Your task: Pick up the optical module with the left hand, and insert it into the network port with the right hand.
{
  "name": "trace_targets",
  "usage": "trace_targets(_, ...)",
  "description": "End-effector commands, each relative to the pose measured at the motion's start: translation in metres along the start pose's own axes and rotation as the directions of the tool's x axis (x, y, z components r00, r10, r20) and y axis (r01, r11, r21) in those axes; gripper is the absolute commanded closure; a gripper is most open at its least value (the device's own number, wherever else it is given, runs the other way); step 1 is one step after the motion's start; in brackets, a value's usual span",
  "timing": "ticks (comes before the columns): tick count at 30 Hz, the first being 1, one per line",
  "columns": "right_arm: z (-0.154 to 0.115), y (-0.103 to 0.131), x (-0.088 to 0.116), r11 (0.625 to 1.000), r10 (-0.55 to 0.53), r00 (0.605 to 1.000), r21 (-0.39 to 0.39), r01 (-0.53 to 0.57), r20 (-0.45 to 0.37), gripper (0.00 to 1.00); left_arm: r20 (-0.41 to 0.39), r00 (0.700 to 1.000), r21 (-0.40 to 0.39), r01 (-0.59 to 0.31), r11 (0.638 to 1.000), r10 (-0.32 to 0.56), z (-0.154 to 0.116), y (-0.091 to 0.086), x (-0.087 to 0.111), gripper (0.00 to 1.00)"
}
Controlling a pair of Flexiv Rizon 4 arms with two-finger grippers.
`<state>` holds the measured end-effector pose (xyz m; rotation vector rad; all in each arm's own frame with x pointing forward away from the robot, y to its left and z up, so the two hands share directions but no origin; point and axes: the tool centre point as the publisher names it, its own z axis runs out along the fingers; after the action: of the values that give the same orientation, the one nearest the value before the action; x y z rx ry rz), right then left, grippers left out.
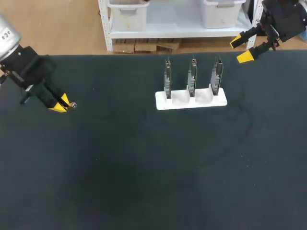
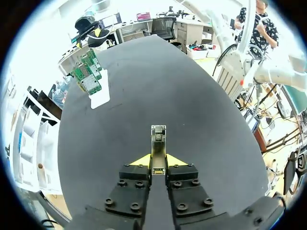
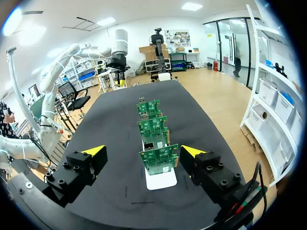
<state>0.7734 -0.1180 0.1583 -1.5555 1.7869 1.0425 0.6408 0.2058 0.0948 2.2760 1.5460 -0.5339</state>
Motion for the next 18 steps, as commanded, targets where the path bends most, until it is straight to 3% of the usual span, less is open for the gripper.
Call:
trace_targets(1,0.000,0.002,0.000,1.000,0.000,1.000,0.004,0.000,0.000,0.00,0.017,1.000,0.001,-0.011,1.000,0.011,0.003,-0.006,0.002,1.00)
trace_targets(2,0.000,0.002,0.000,1.000,0.000,1.000,0.004,0.000,0.000,0.00,0.018,1.000,0.009,0.018,1.000,-0.019,0.005,-0.009,0.003,1.00)
trace_targets(5,0.000,0.002,0.000,1.000,0.000,1.000,0.004,0.000,0.000,0.00,0.031,1.000,-0.036,-0.005,0.999,0.006,-0.001,-0.004,-0.008,1.00)
trace_targets(12,0.000,0.002,0.000,1.000,0.000,1.000,0.004,0.000,0.000,0.00,0.110,0.978,-0.142,-0.159,0.977,0.176,-0.020,0.045,-0.055,1.00)
trace_targets(18,0.000,0.002,0.000,1.000,0.000,1.000,0.004,0.000,0.000,0.00,0.147,0.956,-0.158,-0.230,0.960,0.253,-0.029,0.082,-0.093,1.00)
